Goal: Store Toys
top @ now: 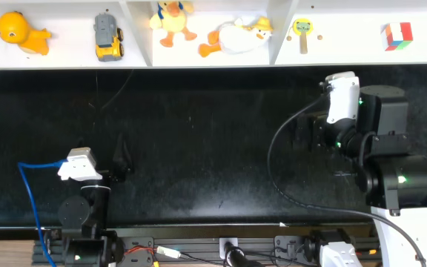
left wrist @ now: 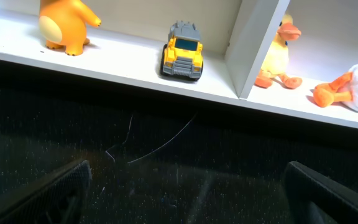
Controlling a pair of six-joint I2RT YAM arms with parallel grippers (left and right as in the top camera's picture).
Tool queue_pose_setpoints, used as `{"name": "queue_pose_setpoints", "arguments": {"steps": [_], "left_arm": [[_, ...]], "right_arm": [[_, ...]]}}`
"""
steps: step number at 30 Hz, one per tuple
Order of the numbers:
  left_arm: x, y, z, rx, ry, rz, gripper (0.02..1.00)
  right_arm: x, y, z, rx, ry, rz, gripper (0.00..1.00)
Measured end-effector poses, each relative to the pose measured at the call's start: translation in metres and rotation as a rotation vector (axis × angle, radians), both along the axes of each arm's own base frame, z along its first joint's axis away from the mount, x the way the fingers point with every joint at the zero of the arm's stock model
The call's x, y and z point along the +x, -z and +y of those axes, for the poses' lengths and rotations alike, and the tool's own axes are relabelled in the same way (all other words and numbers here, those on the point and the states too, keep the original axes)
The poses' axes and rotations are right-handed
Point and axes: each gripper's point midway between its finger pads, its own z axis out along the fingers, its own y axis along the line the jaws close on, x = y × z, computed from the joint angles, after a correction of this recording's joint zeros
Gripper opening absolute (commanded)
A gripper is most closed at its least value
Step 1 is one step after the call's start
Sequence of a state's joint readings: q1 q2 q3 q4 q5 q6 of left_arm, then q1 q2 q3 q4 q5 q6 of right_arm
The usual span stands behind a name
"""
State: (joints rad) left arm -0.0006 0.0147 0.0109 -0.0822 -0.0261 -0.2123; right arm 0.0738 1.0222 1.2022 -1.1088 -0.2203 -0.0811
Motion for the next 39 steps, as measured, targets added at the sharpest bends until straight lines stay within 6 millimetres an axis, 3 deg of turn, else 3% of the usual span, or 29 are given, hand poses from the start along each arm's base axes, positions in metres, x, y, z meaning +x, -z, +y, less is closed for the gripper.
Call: {"name": "queue_pose_setpoints", "arguments": {"steps": [17, 26, 29, 32, 39], "left_arm": [[0.0, 0.0, 0.0, 0.0, 0.0, 0.0, 0.998], [0.0, 0.0, 0.0, 0.0, 0.0, 0.0, 0.998], [0.0, 0.0, 0.0, 0.0, 0.0, 0.0, 0.998], [0.0, 0.0, 0.0, 0.0, 0.0, 0.0, 0.998], [0.0, 0.0, 0.0, 0.0, 0.0, 0.0, 0.998]], "right_arm": [[0.0, 0.001, -0.001, -0.001, 0.004, 0.004, 0.996], [-0.007, -0.039, -0.013, -0.039, 0.05, -0.207, 0.993], [-0.011, -0.045, -0.016, -0.037, 0.068, -0.31, 0.993], [-0.016, -0.032, -0.017, -0.009, 0.094, -0.378, 0.993], [-0.034, 0.033, -0.019, 0.094, 0.164, -0.445, 0.993]]}}
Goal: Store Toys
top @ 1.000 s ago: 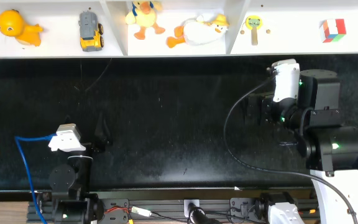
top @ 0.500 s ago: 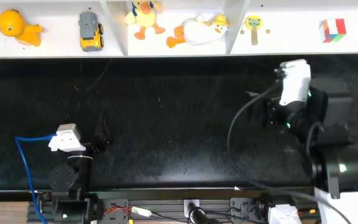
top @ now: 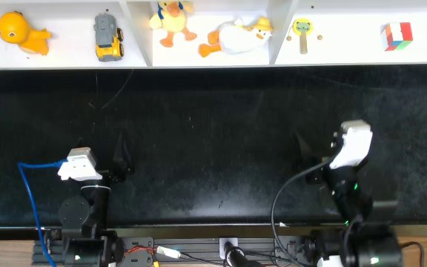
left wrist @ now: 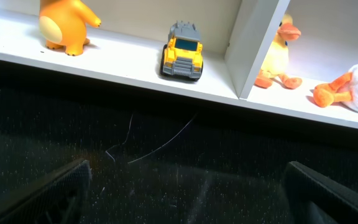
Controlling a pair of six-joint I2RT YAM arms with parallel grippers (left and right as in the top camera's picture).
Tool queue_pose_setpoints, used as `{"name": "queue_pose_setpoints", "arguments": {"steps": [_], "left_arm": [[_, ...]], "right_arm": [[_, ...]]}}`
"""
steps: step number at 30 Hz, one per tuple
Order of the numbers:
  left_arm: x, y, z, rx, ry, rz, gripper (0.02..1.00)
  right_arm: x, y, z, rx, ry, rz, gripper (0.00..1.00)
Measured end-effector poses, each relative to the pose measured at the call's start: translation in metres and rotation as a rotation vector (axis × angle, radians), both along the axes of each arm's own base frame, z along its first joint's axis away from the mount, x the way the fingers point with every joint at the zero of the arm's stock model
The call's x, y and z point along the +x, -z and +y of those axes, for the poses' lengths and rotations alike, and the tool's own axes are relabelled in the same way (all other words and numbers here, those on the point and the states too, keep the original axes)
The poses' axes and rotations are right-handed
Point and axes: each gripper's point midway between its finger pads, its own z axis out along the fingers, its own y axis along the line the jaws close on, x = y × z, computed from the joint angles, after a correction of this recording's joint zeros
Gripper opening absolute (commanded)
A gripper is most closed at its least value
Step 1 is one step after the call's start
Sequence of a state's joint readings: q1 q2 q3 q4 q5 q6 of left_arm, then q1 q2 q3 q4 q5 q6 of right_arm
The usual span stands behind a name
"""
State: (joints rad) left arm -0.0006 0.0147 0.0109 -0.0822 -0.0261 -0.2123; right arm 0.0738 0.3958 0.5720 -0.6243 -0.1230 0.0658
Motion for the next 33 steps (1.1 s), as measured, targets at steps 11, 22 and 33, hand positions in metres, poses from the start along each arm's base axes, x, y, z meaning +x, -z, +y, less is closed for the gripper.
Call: {"name": "queue_pose_setpoints", "arguments": {"steps": [11, 22, 33], "left_arm": [[0.0, 0.0, 0.0, 0.0, 0.0, 0.0, 0.996], [0.0, 0.0, 0.0, 0.0, 0.0, 0.0, 0.998], [0.0, 0.0, 0.0, 0.0, 0.0, 0.0, 0.998]], "right_arm": [[-0.004, 0.04, 0.001, 0.065, 0.008, -0.207, 0.993], [0.006, 0.045, 0.019, 0.111, -0.098, -0.374, 0.996], [0.005, 0.044, 0.023, 0.116, -0.123, -0.376, 0.996]]}}
